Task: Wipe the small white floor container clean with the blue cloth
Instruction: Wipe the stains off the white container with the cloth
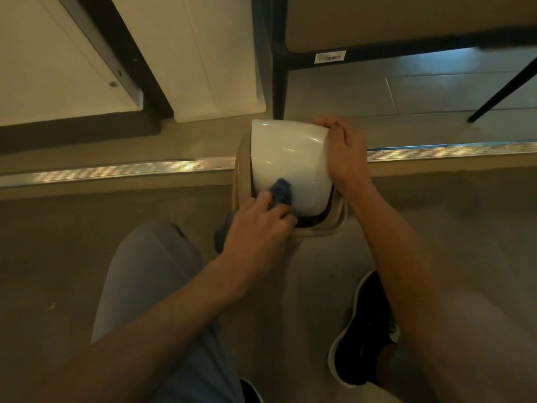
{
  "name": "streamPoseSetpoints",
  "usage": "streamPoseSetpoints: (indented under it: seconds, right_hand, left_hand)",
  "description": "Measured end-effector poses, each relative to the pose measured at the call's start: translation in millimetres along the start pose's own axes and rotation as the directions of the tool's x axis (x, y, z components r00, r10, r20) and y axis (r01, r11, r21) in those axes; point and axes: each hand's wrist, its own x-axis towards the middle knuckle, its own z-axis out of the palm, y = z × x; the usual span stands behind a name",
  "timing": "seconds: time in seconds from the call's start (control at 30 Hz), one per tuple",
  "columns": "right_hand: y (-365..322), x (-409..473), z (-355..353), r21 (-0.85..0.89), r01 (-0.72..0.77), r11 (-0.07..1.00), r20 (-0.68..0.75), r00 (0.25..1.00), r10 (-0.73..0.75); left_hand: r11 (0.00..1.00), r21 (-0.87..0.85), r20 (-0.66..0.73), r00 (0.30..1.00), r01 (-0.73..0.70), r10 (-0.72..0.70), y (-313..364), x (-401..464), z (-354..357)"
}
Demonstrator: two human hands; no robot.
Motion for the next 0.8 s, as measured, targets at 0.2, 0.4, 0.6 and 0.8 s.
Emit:
streamPoseSetpoints:
  seconds: [0.2, 0.4, 0.6, 0.8]
  right_hand:
    - [0, 1, 1, -0.005, 0.008, 1.000, 0.002, 1.000, -0.008]
    - [-2, -2, 0, -0.005, -0.011, 1.000, -0.001, 1.000, 0.011]
    - [-3, -1, -1, 0.032, -0.044, 0.999, 0.015, 0.999, 0.043]
    - [-4, -3, -2, 0.051, -0.053, 0.997, 0.030, 0.998, 0.052]
  left_hand:
    - [0.989, -0.106, 0.039, 0.994, 0.106, -0.103, -28, -23, -24]
    - [0.973, -0.147, -0.107, 0.975, 0.180, -0.197, -33, -12, -38]
    - [0.891, -0.361, -0.202, 0.909, 0.277, -0.364, -73, 43, -40]
    - [0.980, -0.191, -0.183, 0.983, -0.062, 0.026, -77, 37, -30]
